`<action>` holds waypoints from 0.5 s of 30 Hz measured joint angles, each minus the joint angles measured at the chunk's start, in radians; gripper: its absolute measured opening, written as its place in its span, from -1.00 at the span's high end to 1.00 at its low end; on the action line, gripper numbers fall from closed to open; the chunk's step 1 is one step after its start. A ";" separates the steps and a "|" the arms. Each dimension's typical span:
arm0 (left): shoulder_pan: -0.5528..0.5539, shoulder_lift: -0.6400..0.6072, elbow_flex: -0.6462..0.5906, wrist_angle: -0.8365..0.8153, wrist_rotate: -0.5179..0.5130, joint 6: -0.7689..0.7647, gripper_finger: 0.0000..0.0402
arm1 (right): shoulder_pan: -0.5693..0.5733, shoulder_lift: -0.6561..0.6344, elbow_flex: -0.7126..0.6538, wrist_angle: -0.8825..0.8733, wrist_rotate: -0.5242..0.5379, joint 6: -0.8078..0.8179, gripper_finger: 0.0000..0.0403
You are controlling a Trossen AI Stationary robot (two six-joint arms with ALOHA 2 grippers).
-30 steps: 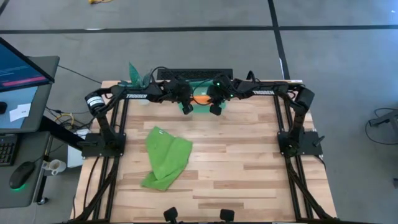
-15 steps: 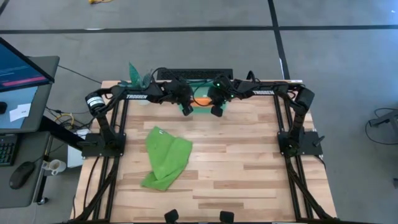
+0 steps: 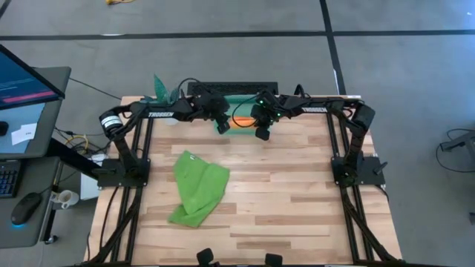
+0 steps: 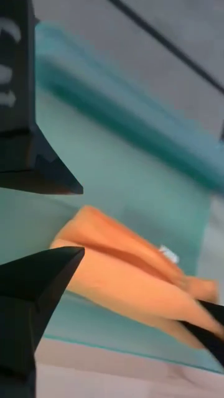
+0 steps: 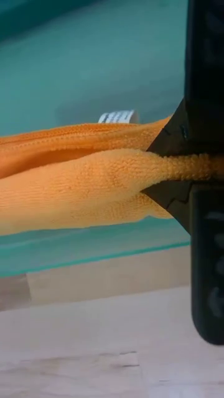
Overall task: Roll microfiber towels into tight, uniform cylinder then place into a basket
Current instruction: Put the rolled orange microfiber cloth into the blue bin
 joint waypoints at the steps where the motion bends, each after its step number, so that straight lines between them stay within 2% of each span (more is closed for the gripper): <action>1: 0.000 -0.007 0.000 0.007 0.000 0.003 0.31 | 0.000 0.000 0.000 0.000 0.000 0.002 0.81; 10: 0.002 -0.083 0.002 0.008 -0.032 0.022 0.36 | 0.000 0.000 0.002 0.000 0.000 0.043 0.66; 15: 0.002 -0.094 0.002 0.009 -0.035 0.022 0.36 | 0.000 0.000 0.003 -0.032 0.001 0.048 0.48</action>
